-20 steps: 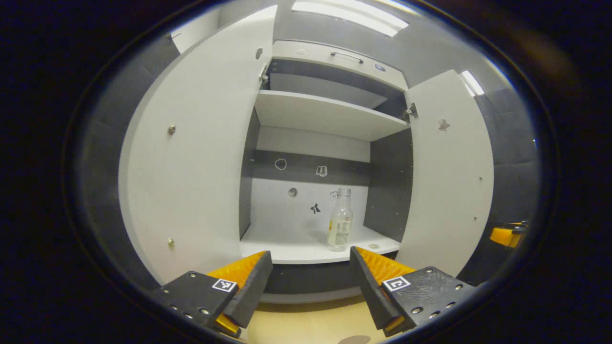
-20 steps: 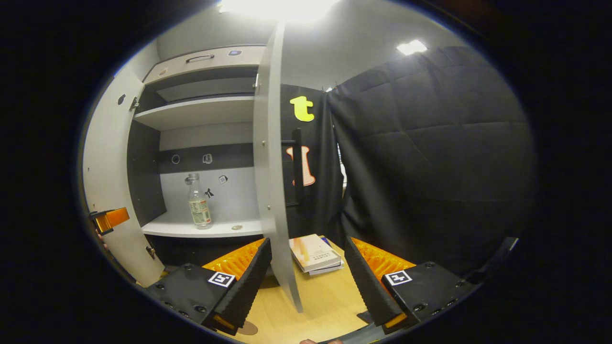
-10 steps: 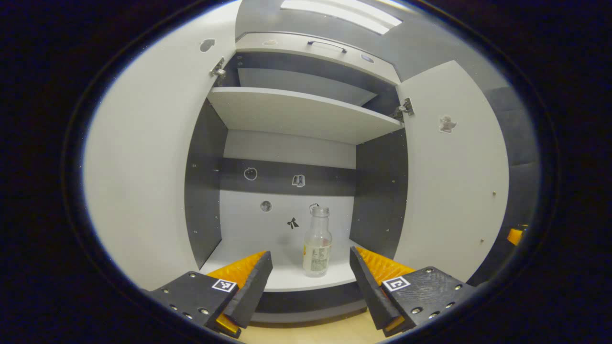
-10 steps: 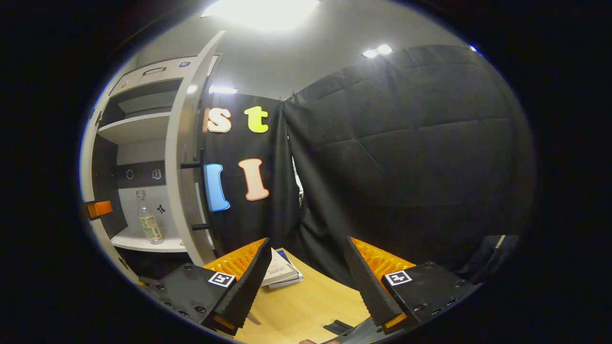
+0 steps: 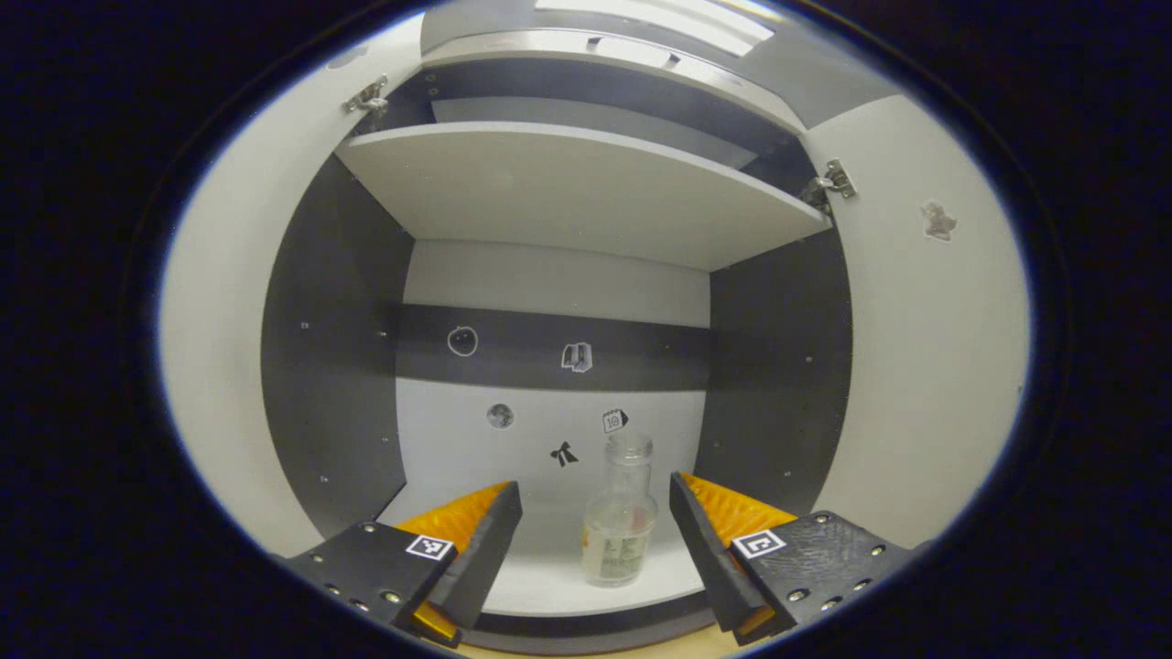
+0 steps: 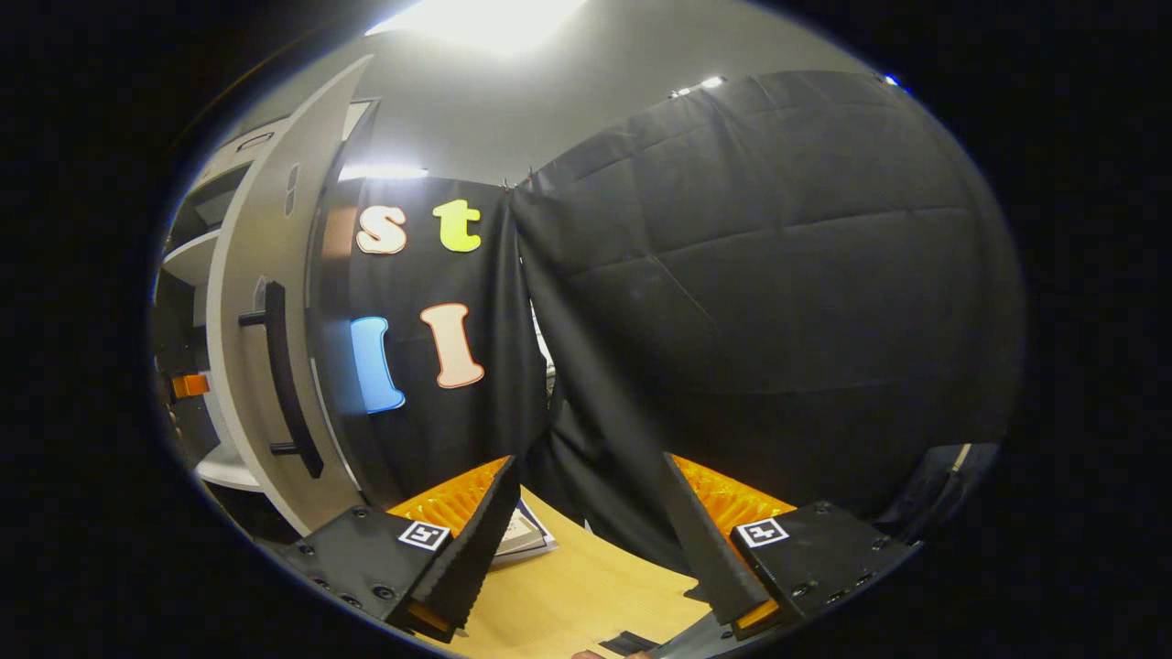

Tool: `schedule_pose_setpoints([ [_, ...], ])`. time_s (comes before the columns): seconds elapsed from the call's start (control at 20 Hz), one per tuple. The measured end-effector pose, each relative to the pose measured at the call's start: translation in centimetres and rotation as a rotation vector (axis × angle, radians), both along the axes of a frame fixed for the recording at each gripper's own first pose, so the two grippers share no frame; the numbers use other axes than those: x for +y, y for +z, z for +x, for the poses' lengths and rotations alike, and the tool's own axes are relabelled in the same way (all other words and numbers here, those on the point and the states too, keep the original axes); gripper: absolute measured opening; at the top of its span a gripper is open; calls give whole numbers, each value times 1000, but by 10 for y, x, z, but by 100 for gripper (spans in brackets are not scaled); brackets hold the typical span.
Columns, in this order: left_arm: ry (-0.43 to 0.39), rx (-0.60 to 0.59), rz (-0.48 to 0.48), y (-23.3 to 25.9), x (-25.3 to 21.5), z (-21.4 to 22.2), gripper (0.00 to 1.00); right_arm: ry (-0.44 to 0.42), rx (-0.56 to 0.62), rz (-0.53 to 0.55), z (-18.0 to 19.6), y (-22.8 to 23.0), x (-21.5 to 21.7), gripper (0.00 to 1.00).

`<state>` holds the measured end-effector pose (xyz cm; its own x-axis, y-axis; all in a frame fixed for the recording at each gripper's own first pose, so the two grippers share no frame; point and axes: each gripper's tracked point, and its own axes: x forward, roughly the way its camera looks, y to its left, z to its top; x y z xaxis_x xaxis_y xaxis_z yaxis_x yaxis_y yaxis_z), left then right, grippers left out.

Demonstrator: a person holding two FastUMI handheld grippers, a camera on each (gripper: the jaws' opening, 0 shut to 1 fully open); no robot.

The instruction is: Grasp the bottle in the cabinet with the left hand and place it on the coaster, then close the right door with the right hand and the left door with the left hand.

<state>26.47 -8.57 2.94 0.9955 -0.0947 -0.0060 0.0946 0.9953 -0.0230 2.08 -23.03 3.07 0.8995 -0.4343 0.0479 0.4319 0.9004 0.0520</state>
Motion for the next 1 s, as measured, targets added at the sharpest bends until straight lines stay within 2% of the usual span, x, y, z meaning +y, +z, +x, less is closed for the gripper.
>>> schedule_pose_setpoints([
  [0.35,-27,23,9,-15,-17,47,94,-29,10,7,18,-6,-17,98],
  [0.4,-33,27,5,-18,-20,53,100,-36,12,9,19,-9,-19,98],
  [0.45,-36,34,2,-23,-22,58,92,-42,16,11,22,-10,-21,98],
  [0.75,-66,52,45,-35,-34,82,92,-63,24,16,32,-14,-29,98],
  [0.9,-63,50,51,-38,-35,87,59,-62,24,18,35,-15,-30,98],
  [1.0,-54,37,49,-35,-33,88,60,-61,23,15,38,-16,-31,98],
])
